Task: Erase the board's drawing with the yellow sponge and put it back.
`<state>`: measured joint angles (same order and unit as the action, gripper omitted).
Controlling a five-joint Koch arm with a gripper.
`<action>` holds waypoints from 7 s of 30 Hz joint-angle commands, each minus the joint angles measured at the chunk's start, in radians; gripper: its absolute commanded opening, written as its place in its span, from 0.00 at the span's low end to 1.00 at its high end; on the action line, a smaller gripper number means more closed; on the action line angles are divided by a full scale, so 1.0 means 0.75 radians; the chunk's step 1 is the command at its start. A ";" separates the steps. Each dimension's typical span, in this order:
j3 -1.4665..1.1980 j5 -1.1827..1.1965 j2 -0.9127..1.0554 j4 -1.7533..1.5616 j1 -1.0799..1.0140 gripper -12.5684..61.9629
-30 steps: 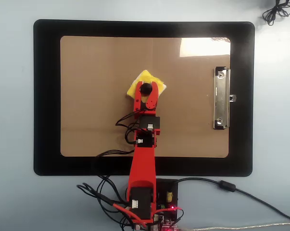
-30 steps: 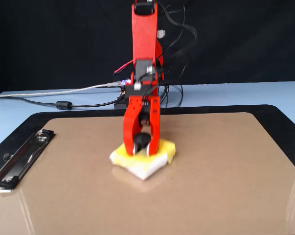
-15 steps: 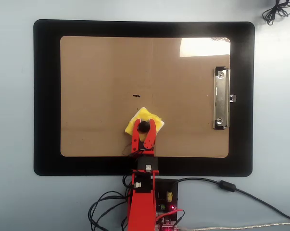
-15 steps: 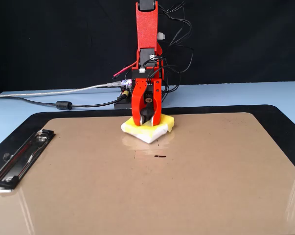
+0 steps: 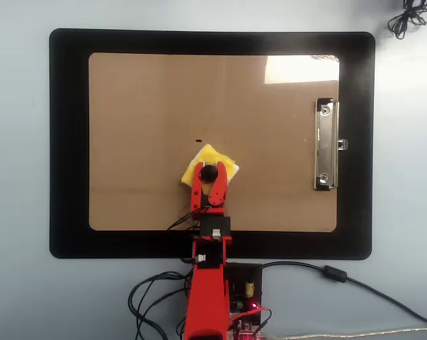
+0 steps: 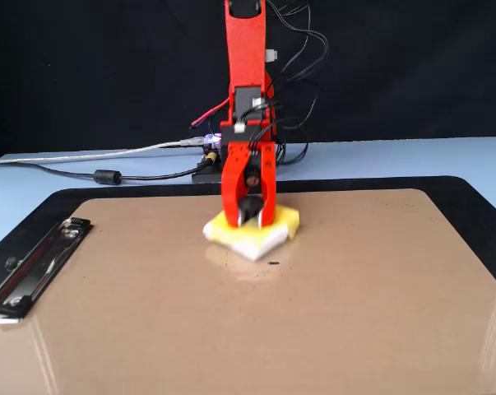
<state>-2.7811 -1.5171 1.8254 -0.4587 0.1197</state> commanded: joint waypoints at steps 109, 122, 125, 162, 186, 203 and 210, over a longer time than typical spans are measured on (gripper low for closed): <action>0.258 0.047 -0.186 -0.037 -0.172 0.06; -0.200 0.051 0.305 -0.074 -0.137 0.06; -0.153 0.049 0.274 -0.053 -0.141 0.06; 0.679 -0.378 0.014 0.569 1.090 0.06; 0.779 -0.505 0.421 1.135 1.123 0.62; 0.992 0.442 0.699 2.612 -0.147 0.62; 0.759 0.337 0.702 2.913 -0.250 0.62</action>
<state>-2.2273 -1.1965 2.3040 1.6230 -0.0414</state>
